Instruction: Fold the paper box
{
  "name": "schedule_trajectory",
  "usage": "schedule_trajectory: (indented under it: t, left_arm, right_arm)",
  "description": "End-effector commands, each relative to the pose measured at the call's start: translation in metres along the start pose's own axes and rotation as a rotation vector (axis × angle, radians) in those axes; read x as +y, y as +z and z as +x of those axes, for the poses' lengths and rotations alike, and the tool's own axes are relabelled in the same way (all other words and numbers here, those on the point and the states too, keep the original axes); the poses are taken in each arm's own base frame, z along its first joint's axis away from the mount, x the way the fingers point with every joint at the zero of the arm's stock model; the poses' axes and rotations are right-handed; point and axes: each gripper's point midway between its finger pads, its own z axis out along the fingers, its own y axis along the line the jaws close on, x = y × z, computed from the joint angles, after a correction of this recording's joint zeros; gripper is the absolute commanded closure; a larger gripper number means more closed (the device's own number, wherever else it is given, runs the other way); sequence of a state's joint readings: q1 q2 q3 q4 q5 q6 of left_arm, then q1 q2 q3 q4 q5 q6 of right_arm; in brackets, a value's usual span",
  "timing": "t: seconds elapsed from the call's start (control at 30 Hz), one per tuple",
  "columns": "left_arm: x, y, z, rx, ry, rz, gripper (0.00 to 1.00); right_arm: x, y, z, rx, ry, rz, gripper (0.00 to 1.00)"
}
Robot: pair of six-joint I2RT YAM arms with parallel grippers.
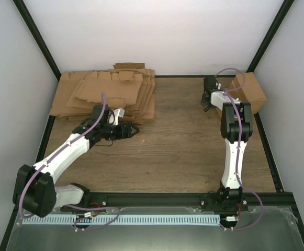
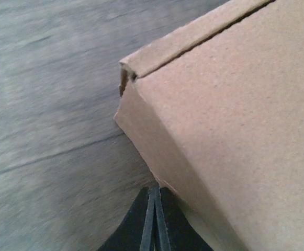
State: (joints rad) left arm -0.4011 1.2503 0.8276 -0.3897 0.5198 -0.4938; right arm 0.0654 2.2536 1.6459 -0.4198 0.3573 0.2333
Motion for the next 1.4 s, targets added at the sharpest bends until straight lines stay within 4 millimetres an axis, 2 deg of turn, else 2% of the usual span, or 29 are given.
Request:
schedule_trajectory:
  t: [0.0,0.13,0.33,0.47,0.6,0.73,0.83,0.9,0.93,1.0,1.03,1.1,1.13,1.17,1.2,1.3,1.37]
  left_arm:
    - [-0.006,0.001,-0.008,-0.004,0.019,0.01,0.12]
    - [-0.001,0.004,-0.005,0.011,0.011,-0.001,0.13]
    - [0.0,0.004,-0.005,0.011,0.003,-0.011,0.13]
    - [0.0,0.003,-0.007,0.003,0.003,-0.016,0.13]
    - [0.0,0.0,-0.013,-0.023,0.013,-0.033,0.13]
    - [-0.002,-0.006,-0.021,-0.063,0.038,-0.048,0.13]
    - [-0.005,-0.01,-0.027,-0.094,0.071,-0.048,0.13]
    - [-0.007,-0.014,-0.031,-0.122,0.095,-0.052,0.13]
    - [-0.009,-0.017,-0.034,-0.139,0.11,-0.054,0.13]
    - [-0.012,-0.022,-0.037,-0.169,0.138,-0.048,0.1]
    - [-0.016,-0.024,-0.04,-0.194,0.158,-0.035,0.03]
    - [-0.023,-0.031,-0.043,-0.239,0.198,-0.008,0.0]
    - [-0.025,-0.034,-0.045,-0.269,0.22,0.004,0.0]
    - [-0.027,-0.039,-0.046,-0.307,0.244,0.012,0.0]
    - [-0.028,-0.047,-0.049,-0.364,0.265,0.004,0.0]
    - [-0.009,-0.065,-0.055,-0.512,0.31,-0.11,0.0]
    - [0.002,-0.079,-0.058,-0.588,0.351,-0.193,0.0]
  right_arm:
    - [-0.037,0.026,0.016,0.078,0.034,0.114,0.98]
    - [-0.042,0.031,0.012,0.073,0.025,0.12,0.98]
    - [-0.035,0.034,-0.004,0.053,0.026,0.089,0.98]
    - [-0.024,0.019,-0.017,0.026,0.027,0.019,0.96]
    - [-0.001,-0.017,-0.031,-0.05,-0.001,-0.066,0.91]
    - [0.046,-0.075,-0.037,-0.165,-0.079,-0.217,0.86]
    - [0.083,-0.125,-0.029,-0.265,-0.149,-0.363,0.83]
    - [0.095,-0.153,-0.02,-0.317,-0.165,-0.452,0.8]
    - [0.1,-0.163,-0.006,-0.318,-0.174,-0.516,0.78]
    - [0.106,-0.186,0.007,-0.353,-0.174,-0.632,0.72]
    - [0.106,-0.203,0.011,-0.391,-0.177,-0.691,0.69]
    - [0.11,-0.225,0.031,-0.455,-0.206,-0.813,0.54]
    - [0.109,-0.233,0.039,-0.485,-0.209,-0.849,0.36]
    - [0.105,-0.236,0.047,-0.509,-0.195,-0.854,0.11]
    - [0.098,-0.24,0.054,-0.537,-0.174,-0.849,0.02]
    - [0.073,-0.253,0.063,-0.64,-0.085,-0.821,0.0]
    - [0.058,-0.247,0.06,-0.625,0.001,-0.747,0.0]
